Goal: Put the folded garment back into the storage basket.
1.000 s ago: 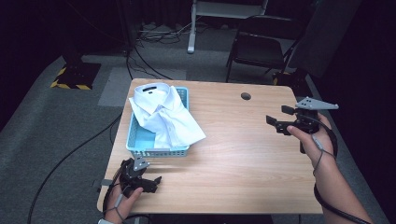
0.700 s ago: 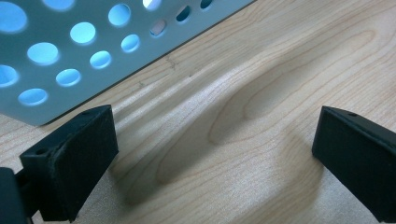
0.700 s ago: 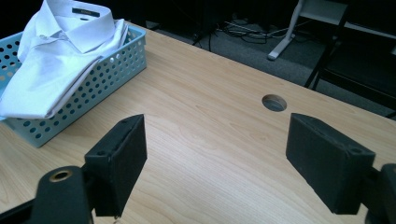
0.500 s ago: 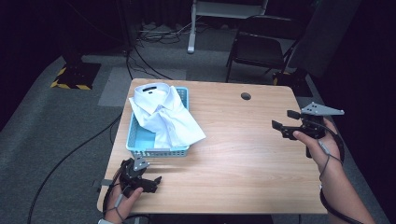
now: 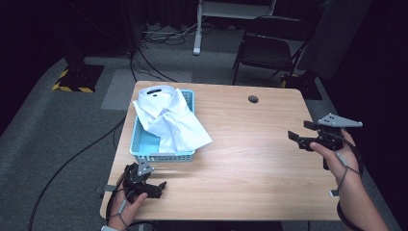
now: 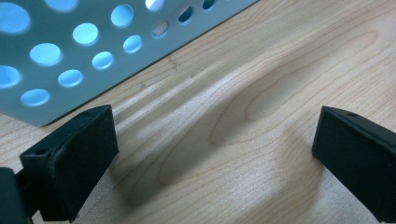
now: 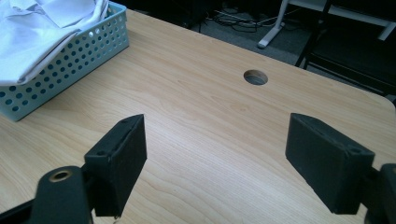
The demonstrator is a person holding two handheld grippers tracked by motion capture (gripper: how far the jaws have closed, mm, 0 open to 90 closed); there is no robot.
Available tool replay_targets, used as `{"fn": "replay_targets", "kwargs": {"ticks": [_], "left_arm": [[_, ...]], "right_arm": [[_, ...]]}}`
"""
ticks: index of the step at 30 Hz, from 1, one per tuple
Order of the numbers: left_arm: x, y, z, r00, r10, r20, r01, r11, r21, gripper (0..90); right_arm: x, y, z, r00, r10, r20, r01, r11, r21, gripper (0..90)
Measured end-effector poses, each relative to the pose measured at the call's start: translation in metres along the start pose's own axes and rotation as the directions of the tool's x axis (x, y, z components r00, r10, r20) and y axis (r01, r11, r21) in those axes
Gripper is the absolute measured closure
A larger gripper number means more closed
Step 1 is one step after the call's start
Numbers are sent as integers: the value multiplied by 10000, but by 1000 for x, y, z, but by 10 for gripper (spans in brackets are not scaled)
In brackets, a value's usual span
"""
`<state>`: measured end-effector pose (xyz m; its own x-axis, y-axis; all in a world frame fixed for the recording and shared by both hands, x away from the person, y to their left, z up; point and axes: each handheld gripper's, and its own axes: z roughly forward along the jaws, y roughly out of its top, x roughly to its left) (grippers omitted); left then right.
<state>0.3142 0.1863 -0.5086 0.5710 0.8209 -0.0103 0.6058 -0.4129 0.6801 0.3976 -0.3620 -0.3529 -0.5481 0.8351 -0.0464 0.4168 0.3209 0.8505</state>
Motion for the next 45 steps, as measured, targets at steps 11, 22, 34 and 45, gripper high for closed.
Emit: {"fn": "replay_targets", "kwargs": {"ticks": [11, 22, 34, 45], "left_arm": [[0, 0, 0, 10000, 16, -13, -16, 10000, 2, 3], [0, 0, 0, 10000, 15, -21, -15, 10000, 8, 3], [0, 0, 0, 10000, 11, -27, -11, 10000, 9, 2], [0, 1, 0, 10000, -51, -36, 51, 10000, 9, 2]], "right_arm": [[-6, -20, -2, 10000, 1, -58, 1, 9995, 304, 202], [-8, -44, 4, 9999, 114, -103, -107, 9979, 638, 202], [-10, -63, 6, 10000, 44, 25, -46, 9951, 983, 199], [-10, -83, 17, 9997, 232, -84, -220, 9920, 1242, 198]]}}
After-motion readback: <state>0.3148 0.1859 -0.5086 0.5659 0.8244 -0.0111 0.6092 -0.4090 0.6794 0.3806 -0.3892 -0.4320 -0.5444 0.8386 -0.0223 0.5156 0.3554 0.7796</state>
